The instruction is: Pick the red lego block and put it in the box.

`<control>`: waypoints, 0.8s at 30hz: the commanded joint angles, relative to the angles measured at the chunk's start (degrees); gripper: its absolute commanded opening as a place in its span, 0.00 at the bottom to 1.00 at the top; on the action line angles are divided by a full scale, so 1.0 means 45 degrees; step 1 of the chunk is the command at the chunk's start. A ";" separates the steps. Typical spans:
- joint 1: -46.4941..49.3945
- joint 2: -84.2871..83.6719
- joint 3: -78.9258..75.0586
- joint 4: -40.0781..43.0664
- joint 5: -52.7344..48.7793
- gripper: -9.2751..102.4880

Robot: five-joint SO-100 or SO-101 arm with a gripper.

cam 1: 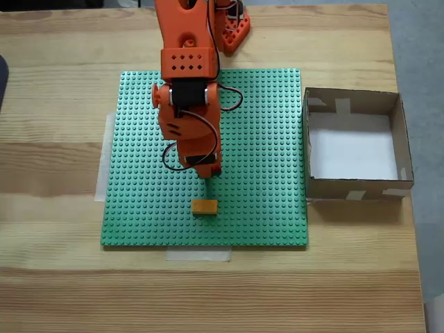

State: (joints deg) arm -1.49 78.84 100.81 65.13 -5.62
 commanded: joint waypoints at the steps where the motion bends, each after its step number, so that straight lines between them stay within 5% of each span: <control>1: 0.0117 0.0723 0.0059 0.0059 -0.0078 0.08; 24: -0.0742 0.5273 0.0430 0.0469 0.0684 0.08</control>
State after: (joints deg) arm -3.52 97.65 103.27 66.62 -3.08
